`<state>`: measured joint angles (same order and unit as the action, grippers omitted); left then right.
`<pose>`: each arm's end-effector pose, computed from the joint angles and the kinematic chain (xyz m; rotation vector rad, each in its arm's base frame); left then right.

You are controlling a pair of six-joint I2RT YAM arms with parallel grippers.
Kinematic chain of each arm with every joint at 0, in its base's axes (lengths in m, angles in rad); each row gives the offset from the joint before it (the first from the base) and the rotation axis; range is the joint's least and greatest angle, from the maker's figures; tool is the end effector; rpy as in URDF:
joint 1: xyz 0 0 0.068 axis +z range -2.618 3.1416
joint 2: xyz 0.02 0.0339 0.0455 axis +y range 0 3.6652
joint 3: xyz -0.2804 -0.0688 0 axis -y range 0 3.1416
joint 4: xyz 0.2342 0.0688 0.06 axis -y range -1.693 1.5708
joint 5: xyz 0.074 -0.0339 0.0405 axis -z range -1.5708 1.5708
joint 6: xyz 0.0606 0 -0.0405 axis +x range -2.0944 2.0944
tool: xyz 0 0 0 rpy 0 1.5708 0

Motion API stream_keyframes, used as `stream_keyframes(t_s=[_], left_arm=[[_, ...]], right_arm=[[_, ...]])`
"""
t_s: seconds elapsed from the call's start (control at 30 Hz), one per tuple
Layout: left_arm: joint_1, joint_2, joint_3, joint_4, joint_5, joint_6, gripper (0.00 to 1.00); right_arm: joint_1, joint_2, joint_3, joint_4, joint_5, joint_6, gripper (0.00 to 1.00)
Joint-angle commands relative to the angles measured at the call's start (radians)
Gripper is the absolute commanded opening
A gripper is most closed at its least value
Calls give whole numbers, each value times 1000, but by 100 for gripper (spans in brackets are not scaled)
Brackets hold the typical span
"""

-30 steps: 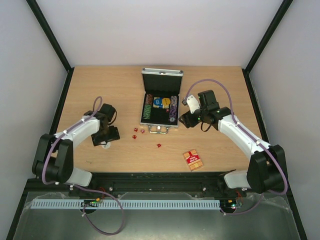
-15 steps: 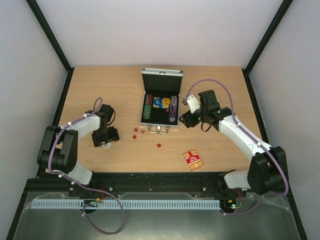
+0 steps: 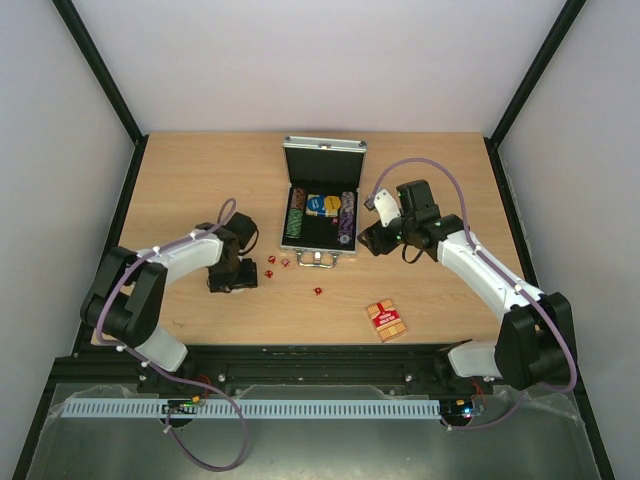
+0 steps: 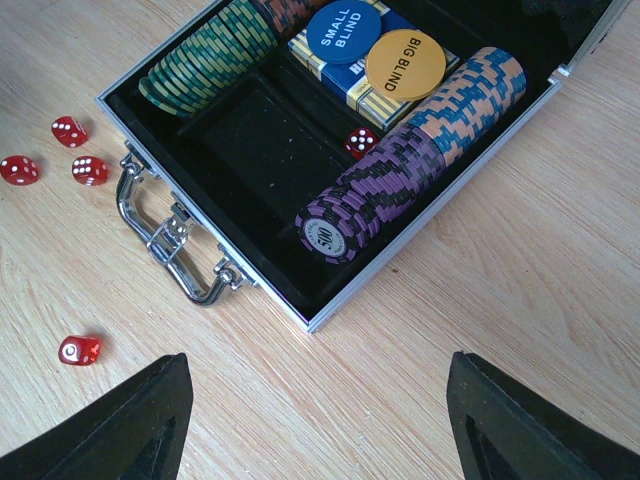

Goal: Pack up texas hold em set

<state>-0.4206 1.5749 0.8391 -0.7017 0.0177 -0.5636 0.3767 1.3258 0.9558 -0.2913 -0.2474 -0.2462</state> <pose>0.2304 -0.1042 0.1478 -0.2147 3.0225 -0.1192 0.2705 0.1230 0.2752 -0.8112 2.0781 0.3472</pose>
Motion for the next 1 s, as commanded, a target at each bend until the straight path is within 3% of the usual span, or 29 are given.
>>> stream_keyframes(t_s=[0.0, 0.5, 0.97], left_arm=[[27, 2, 38, -48, -75, -8, 71], [72, 36, 66, -33, 20, 91, 68], [64, 68, 55, -47, -21, 86, 62]], right_arm=[[-5, -11, -14, -22, -11, -6, 71], [-5, -4, -13, -22, -9, -7, 71], [-5, 0, -13, -23, -12, -10, 71]])
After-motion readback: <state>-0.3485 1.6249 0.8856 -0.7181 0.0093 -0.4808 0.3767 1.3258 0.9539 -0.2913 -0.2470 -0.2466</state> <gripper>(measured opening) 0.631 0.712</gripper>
